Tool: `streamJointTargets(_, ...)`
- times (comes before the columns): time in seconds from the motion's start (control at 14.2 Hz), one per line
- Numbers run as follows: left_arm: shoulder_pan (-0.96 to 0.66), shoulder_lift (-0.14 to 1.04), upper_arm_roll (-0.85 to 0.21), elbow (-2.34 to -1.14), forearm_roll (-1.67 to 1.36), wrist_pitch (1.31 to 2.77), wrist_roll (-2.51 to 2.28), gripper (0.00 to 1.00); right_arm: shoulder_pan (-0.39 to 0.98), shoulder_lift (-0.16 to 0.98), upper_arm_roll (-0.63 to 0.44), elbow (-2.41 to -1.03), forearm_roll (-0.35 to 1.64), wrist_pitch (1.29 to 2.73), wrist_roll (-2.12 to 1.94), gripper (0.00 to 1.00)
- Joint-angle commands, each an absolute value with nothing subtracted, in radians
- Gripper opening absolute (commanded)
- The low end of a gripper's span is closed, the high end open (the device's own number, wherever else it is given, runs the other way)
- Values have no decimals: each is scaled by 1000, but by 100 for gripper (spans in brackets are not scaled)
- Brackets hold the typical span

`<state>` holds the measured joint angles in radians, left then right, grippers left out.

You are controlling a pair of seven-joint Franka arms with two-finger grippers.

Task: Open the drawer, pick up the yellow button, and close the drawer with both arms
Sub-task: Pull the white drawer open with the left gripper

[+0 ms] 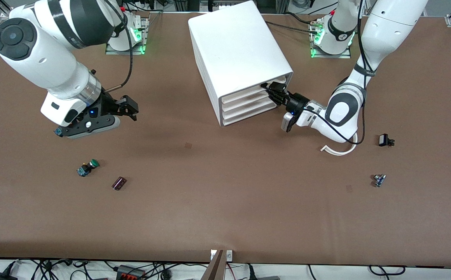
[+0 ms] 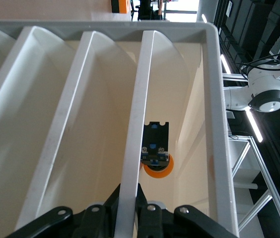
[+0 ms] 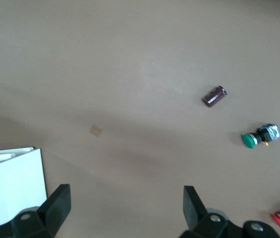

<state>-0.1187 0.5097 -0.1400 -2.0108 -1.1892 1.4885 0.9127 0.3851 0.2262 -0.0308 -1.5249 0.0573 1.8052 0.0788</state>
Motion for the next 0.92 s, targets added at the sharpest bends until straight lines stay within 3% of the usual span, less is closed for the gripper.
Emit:
streamJointTargets(0.0, -110, 555, -124, -1915, -1192, 1482, 899, 1, 435, 285, -38, -1454, 69, 1833, 119, 100)
streamJointTargets(0.42, -81, 702, -60, -1705, -1150, 1479, 899, 1, 547, 348, -38, -1437, 67, 1989, 178, 100)
streamJointTargets(0.77, -51, 724, -55, -1654, -1149, 1479, 899, 2, 653, 465, -38, -1286, 67, 2014, 228, 100)
streamJointTargets(0.85, -51, 724, -55, -1654, -1149, 1477, 899, 25, 678, 483, -38, -1272, 67, 2037, 241, 100)
